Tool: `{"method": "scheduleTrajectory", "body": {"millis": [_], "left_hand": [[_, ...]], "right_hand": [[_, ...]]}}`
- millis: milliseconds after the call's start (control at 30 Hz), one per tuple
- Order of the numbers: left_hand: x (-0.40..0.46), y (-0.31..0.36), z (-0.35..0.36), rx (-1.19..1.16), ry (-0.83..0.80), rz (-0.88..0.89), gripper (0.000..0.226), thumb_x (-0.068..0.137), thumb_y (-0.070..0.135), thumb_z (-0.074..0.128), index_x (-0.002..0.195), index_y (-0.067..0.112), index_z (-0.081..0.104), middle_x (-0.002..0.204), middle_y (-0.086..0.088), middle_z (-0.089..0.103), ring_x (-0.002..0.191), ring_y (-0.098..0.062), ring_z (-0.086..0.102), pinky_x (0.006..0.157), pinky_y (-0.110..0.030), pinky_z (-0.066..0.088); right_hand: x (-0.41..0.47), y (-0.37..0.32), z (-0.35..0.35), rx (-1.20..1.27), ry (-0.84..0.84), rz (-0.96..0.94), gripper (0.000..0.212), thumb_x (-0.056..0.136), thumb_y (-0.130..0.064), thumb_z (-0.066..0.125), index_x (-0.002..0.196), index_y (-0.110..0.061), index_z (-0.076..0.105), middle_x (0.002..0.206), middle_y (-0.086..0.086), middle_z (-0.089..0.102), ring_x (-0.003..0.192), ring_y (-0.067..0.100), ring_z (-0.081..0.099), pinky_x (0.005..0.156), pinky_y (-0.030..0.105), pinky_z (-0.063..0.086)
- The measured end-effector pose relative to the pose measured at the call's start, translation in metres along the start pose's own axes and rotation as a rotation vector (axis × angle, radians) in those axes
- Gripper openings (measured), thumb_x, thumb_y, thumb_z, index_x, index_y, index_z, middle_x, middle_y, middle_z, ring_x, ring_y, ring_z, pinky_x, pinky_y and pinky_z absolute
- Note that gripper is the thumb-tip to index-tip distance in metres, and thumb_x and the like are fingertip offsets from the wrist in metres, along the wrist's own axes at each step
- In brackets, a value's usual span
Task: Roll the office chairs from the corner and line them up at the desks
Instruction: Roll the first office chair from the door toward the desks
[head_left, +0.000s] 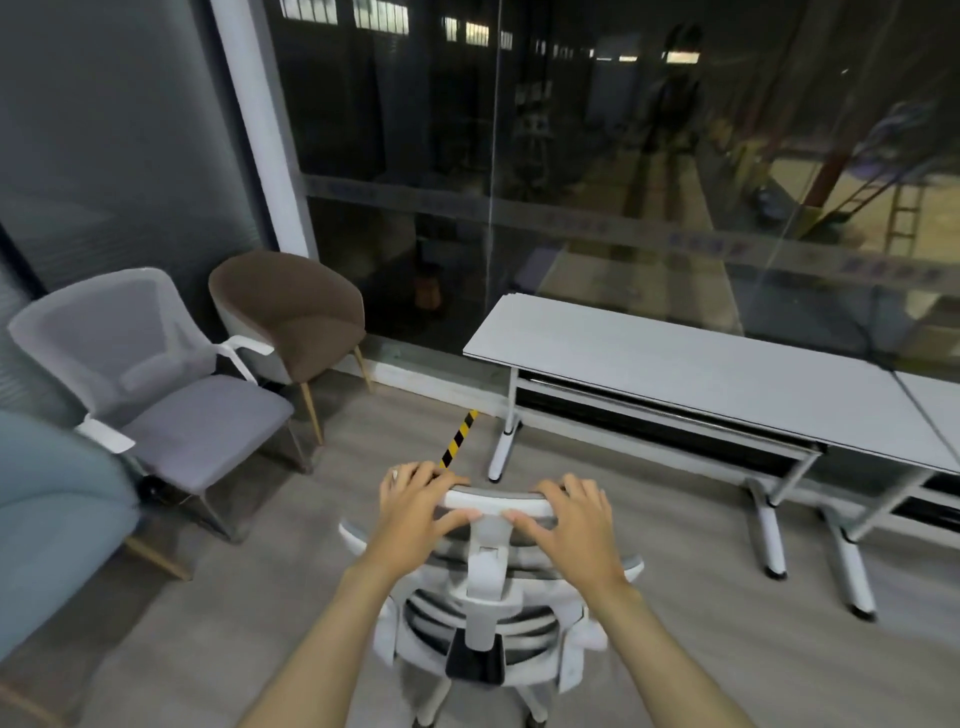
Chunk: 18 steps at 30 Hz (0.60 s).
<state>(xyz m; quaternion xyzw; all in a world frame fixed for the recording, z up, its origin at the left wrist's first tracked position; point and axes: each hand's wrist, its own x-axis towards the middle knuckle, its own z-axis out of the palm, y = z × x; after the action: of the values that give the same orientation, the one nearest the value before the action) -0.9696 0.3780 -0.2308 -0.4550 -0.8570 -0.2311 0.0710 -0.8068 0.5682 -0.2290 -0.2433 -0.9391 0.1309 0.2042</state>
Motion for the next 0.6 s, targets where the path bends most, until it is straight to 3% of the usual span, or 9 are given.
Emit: {"method": "scheduleTrajectory", "body": {"millis": [100, 200, 300, 433, 600], "left_hand": [[0.05, -0.004, 0.024, -0.182, 0.018, 0.007, 0.044, 0.088, 0.073, 0.053, 0.122, 0.046, 0.063, 0.122, 0.024, 0.045, 0.131, -0.002, 0.028, 0.115, -0.049, 0.028], [0.102, -0.005, 0.042, -0.376, 0.006, -0.035, 0.044, 0.081, 0.069, 0.065, 0.12, 0.049, 0.066, 0.138, 0.021, 0.047, 0.15, -0.004, 0.01, 0.122, -0.043, 0.018], [0.15, -0.005, 0.054, -0.428, -0.074, -0.059, 0.045, 0.079, 0.068, 0.069, 0.121, 0.052, 0.064, 0.149, 0.021, 0.038, 0.154, -0.003, -0.005, 0.122, -0.041, 0.016], [0.214, 0.001, 0.071, -0.391, -0.189, -0.122, 0.059, 0.08, 0.08, 0.059, 0.132, 0.051, 0.054, 0.159, 0.019, 0.025, 0.151, 0.001, -0.017, 0.123, -0.047, 0.019], [0.28, 0.008, 0.095, -0.353, -0.184, -0.155, 0.066, 0.087, 0.082, 0.041, 0.14, 0.043, 0.047, 0.164, 0.017, 0.017, 0.152, -0.001, -0.019, 0.124, -0.05, 0.024]], "right_hand": [[0.041, 0.026, 0.008, -0.026, 0.047, 0.043, 0.075, 0.079, -0.096, 0.027, 0.104, -0.038, 0.067, 0.092, -0.013, 0.047, 0.094, 0.017, 0.045, 0.093, 0.043, 0.042], [0.08, 0.048, 0.014, -0.018, 0.069, 0.101, 0.077, 0.076, -0.098, 0.027, 0.103, -0.039, 0.068, 0.091, -0.015, 0.047, 0.095, 0.016, 0.045, 0.097, 0.046, 0.041], [0.115, 0.065, 0.017, -0.01, 0.105, 0.147, 0.082, 0.075, -0.099, 0.026, 0.102, -0.036, 0.07, 0.095, -0.012, 0.054, 0.098, 0.018, 0.05, 0.099, 0.05, 0.041], [0.167, 0.091, 0.02, -0.077, 0.108, 0.191, 0.079, 0.077, -0.096, 0.029, 0.103, -0.035, 0.072, 0.1, -0.007, 0.063, 0.098, 0.022, 0.056, 0.097, 0.052, 0.044], [0.225, 0.114, 0.041, -0.153, 0.087, 0.268, 0.072, 0.08, -0.09, 0.035, 0.106, -0.036, 0.074, 0.103, -0.003, 0.064, 0.1, 0.026, 0.057, 0.106, 0.063, 0.037]]}}
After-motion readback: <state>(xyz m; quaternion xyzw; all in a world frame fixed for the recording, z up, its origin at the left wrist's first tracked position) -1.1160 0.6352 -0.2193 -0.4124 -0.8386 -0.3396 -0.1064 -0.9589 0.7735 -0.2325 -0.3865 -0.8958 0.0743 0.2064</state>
